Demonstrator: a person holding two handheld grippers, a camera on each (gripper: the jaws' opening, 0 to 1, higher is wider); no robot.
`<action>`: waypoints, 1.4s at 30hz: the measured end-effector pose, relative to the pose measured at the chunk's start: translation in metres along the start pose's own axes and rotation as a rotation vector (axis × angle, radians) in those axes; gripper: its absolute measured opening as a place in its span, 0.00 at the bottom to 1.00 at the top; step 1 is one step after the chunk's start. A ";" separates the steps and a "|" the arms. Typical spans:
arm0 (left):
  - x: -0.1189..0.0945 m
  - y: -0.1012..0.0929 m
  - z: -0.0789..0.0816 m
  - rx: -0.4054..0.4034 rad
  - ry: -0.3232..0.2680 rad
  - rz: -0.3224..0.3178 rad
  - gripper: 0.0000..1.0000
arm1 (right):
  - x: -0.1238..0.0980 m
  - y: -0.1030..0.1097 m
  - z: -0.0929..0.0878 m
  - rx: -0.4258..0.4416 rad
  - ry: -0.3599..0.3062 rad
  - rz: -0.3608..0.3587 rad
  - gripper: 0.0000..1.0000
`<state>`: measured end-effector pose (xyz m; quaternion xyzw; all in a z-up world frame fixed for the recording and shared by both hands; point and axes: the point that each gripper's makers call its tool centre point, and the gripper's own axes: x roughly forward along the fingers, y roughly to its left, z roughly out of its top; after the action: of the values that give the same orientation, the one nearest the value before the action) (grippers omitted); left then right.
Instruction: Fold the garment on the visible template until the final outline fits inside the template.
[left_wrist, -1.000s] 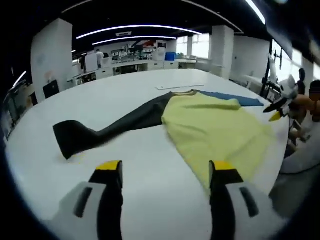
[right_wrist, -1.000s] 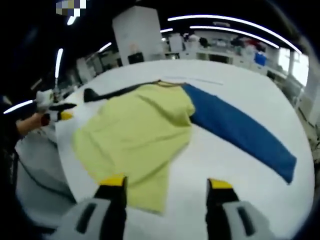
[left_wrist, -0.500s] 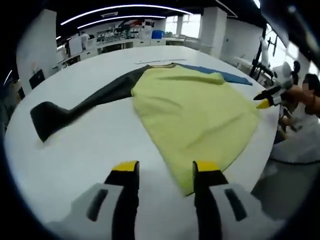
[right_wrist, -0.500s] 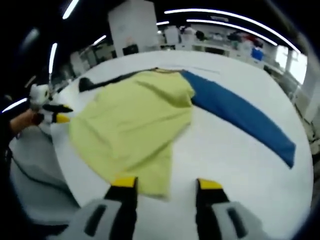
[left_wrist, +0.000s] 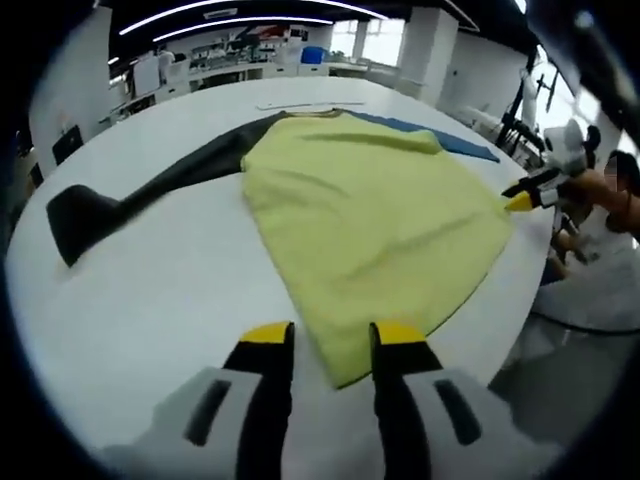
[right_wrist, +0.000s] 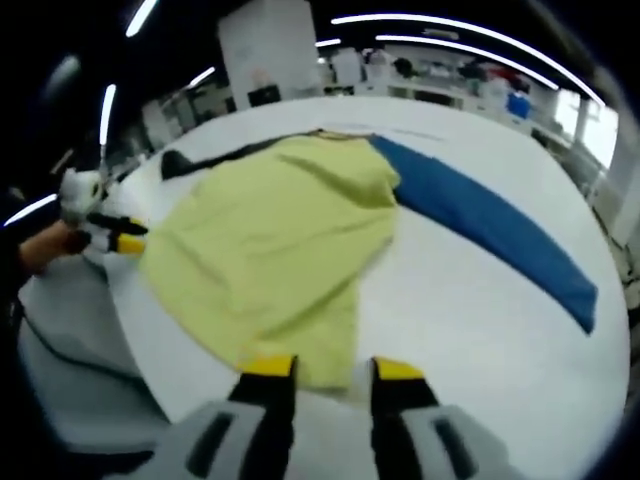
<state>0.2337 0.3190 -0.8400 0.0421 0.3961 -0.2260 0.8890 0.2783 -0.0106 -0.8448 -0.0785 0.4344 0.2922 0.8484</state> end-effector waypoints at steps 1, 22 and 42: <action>0.001 0.000 0.000 0.012 0.000 0.003 0.27 | 0.000 0.000 0.000 -0.001 0.000 -0.001 0.20; -0.008 0.002 0.002 -0.015 0.034 0.018 0.00 | -0.019 0.006 -0.002 0.022 -0.022 -0.013 0.00; -0.024 -0.005 -0.012 -0.063 0.048 0.006 0.00 | -0.031 0.019 -0.022 0.176 -0.061 -0.043 0.00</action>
<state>0.2088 0.3269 -0.8304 0.0207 0.4240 -0.2098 0.8808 0.2388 -0.0166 -0.8314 -0.0038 0.4307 0.2371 0.8708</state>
